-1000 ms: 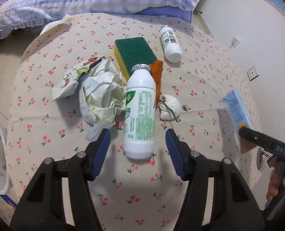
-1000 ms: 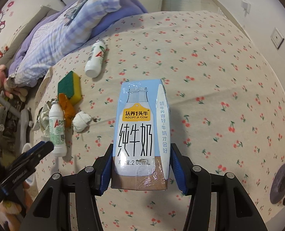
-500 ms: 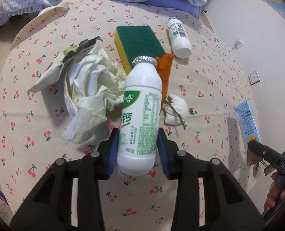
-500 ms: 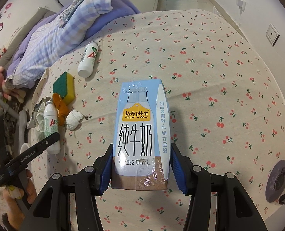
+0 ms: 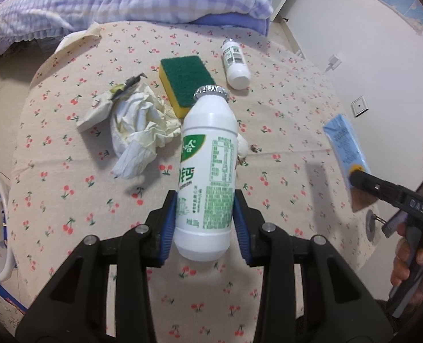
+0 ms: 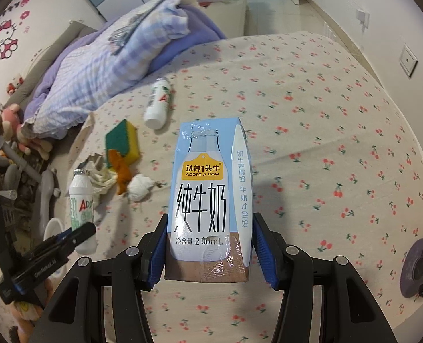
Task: Collect trash
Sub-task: 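Carry both items over the white bin and open the left tool to drop the bottle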
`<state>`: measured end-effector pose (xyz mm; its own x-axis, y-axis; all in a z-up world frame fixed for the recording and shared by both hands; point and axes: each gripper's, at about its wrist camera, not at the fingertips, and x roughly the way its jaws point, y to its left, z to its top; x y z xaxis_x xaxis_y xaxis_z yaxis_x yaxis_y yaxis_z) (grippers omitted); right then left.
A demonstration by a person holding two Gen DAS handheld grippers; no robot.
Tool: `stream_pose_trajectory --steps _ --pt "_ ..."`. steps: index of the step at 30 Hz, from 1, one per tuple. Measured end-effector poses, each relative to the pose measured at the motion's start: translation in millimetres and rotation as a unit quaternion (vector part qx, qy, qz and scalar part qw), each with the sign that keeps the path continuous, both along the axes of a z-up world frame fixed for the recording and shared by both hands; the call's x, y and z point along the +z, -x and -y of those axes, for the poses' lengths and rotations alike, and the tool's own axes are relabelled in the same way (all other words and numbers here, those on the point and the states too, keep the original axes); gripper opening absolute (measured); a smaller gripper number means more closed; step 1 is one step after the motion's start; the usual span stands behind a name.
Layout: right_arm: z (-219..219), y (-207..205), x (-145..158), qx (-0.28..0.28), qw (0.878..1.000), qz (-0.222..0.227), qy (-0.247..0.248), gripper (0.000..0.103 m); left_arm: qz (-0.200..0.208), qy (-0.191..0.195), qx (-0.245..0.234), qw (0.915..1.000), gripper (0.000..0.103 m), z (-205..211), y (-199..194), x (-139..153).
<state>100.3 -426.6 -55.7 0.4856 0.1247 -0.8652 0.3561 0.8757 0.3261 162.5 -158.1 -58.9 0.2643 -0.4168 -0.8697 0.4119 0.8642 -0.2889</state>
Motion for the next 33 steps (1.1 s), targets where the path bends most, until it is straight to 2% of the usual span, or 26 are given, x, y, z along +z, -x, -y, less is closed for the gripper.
stream_pose_trajectory --steps 7,17,33 --pt "-30.1 -7.8 11.8 0.028 0.999 0.020 -0.003 0.055 0.015 0.011 0.019 0.9997 0.040 -36.7 6.3 17.7" --pt "-79.8 -26.2 19.6 0.072 0.997 0.034 -0.005 0.055 0.027 0.001 0.081 0.9963 0.040 -117.8 3.5 26.9" --pt "-190.8 -64.9 20.5 0.166 0.985 0.040 -0.005 0.055 0.018 -0.022 0.193 0.9808 0.040 -254.7 5.5 13.6"
